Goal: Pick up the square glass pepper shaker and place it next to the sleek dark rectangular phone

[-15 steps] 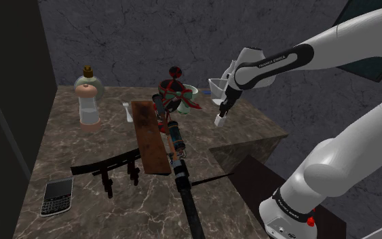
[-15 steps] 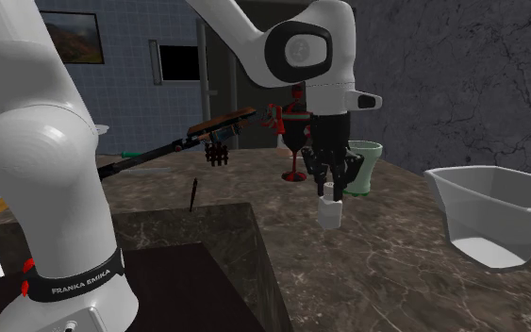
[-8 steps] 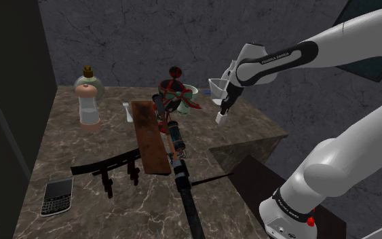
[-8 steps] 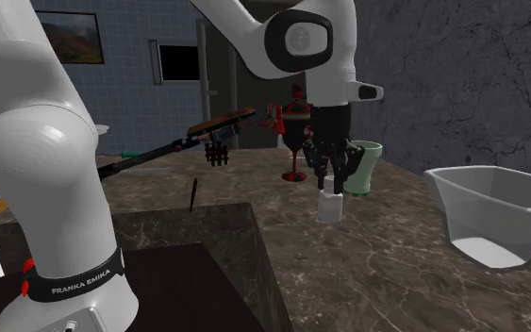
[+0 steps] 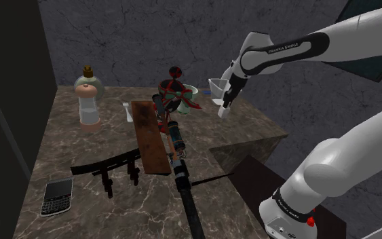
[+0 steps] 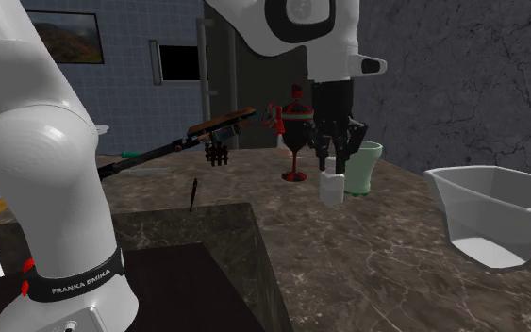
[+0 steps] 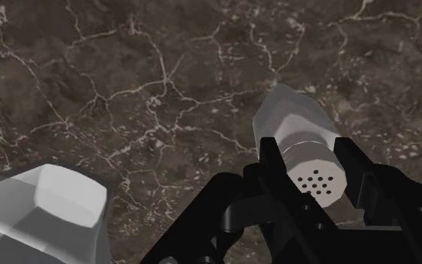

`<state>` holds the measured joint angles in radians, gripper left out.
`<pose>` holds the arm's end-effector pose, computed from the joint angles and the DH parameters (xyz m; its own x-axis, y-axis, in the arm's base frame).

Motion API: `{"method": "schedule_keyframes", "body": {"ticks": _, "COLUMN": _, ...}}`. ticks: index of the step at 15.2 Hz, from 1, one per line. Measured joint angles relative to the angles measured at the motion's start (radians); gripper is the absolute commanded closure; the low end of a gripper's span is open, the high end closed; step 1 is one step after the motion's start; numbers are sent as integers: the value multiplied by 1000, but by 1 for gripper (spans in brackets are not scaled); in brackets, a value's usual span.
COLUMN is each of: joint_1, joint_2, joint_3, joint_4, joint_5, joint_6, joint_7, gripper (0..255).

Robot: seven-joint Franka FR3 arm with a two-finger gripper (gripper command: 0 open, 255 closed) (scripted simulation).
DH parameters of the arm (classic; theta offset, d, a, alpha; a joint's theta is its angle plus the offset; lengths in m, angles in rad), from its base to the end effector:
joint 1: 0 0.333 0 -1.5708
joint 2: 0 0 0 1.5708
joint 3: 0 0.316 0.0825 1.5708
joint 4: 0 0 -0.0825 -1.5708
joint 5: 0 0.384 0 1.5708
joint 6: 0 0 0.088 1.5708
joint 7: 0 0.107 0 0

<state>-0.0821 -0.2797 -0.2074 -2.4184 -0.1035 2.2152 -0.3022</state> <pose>0.4364 -0.1349 0.4198 0.9951 0.0790 0.0593 0.0761 -0.9958 0.0500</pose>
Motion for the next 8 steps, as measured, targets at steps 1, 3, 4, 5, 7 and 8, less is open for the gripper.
{"method": "schedule_keyframes", "body": {"ticks": 1, "joint_1": 0, "joint_2": -7, "joint_3": 1, "joint_4": 6, "joint_5": 0, "joint_6": -13, "joint_7": 1, "gripper": 255}}
{"method": "schedule_keyframes", "body": {"ticks": 3, "joint_1": -1, "joint_2": -18, "joint_3": 2, "joint_4": 24, "joint_5": -1, "joint_6": -42, "joint_7": -1, "gripper": 255}}
{"method": "schedule_keyframes", "body": {"ticks": 4, "joint_1": 0, "joint_2": -21, "joint_3": 3, "joint_4": 36, "joint_5": 0, "joint_6": -56, "joint_7": -2, "gripper": 255}}
{"method": "schedule_keyframes", "body": {"ticks": 5, "joint_1": 0, "joint_2": -27, "joint_3": 4, "joint_4": 45, "joint_5": 0, "joint_6": -72, "joint_7": -1, "gripper": 255}}
{"method": "schedule_keyframes", "body": {"ticks": 7, "joint_1": 1, "joint_2": -35, "joint_3": 6, "joint_4": 62, "joint_5": 0, "joint_6": -98, "joint_7": 0, "gripper": 255}}
{"method": "schedule_keyframes", "body": {"ticks": 8, "joint_1": 0, "joint_2": -39, "joint_3": 6, "joint_4": 72, "joint_5": 0, "joint_6": -111, "joint_7": -2, "gripper": 255}}
